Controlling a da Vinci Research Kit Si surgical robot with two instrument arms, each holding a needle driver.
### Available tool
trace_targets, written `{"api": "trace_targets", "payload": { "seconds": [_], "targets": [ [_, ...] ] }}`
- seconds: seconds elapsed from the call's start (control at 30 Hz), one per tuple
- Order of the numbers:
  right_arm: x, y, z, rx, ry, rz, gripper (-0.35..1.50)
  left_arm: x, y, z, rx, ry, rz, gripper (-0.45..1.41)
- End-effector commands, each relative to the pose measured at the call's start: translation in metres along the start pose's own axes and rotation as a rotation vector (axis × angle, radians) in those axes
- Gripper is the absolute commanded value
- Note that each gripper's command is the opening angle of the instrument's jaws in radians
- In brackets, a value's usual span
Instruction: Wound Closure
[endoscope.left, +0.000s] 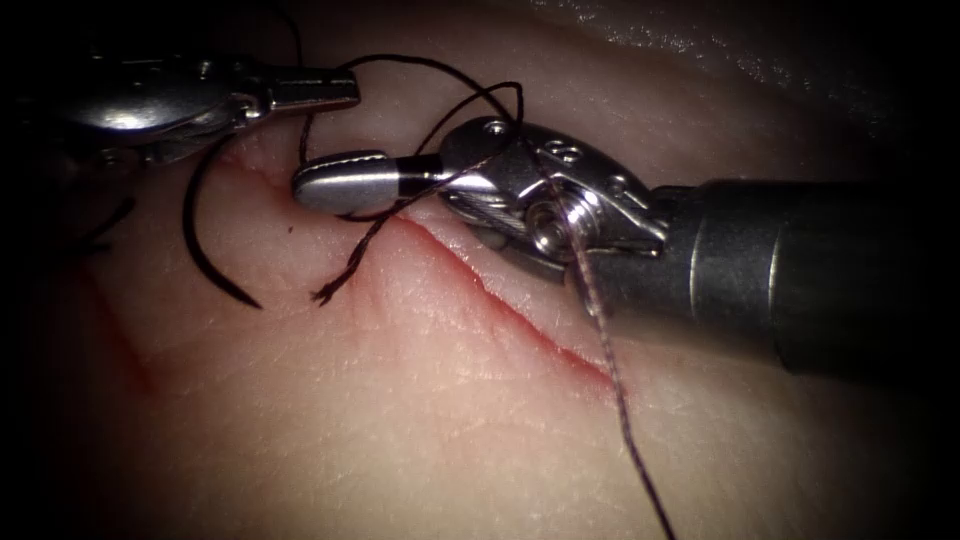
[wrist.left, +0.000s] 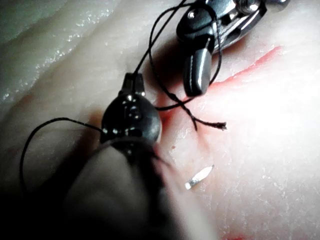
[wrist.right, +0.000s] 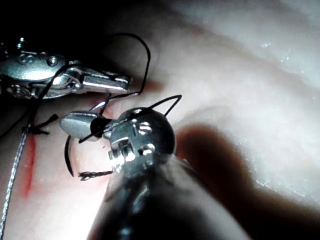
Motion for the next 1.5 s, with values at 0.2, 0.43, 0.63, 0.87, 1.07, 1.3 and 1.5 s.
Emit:
{"api": "trace_targets", "payload": {
  "seconds": [0.2, 0.43, 0.63, 0.87, 1.07, 1.3, 1.5],
  "targets": [
    [-0.0008, 0.0001, 0.0023, 0.097, -0.199, -0.048, -0.35, 0.0005, -0.0010, 0.0012, -0.001, -0.001, -0.006, -0.45],
    [-0.0008, 0.0000, 0.0022, 0.144, -0.402, -0.183, -0.15, 0.0025, -0.0018, 0.0005, -0.008, 0.015, 0.003, -0.45],
    [-0.0008, 0.0000, 0.0023, 0.159, -0.541, -0.271, 0.51, 0.0038, -0.0018, -0.0002, -0.006, 0.022, 0.010, -0.45],
    [-0.0009, 0.0001, 0.0032, 0.141, -0.645, -0.361, 0.93, 0.0035, -0.0016, -0.0001, -0.002, 0.024, 0.013, -0.45],
    [-0.0012, 0.0003, 0.0049, 0.121, -0.711, -0.469, 0.91, 0.0034, -0.0013, -0.0002, 0.000, 0.023, 0.012, -0.45],
    [-0.0012, 0.0002, 0.0048, 0.110, -0.769, -0.540, 0.86, 0.0033, -0.0009, -0.0004, 0.006, 0.023, 0.010, -0.45],
    [-0.0010, -0.0002, 0.0047, 0.115, -0.765, -0.551, 0.39, 0.0033, -0.0007, -0.0004, 0.004, 0.023, 0.010, -0.45]
  ]
}}
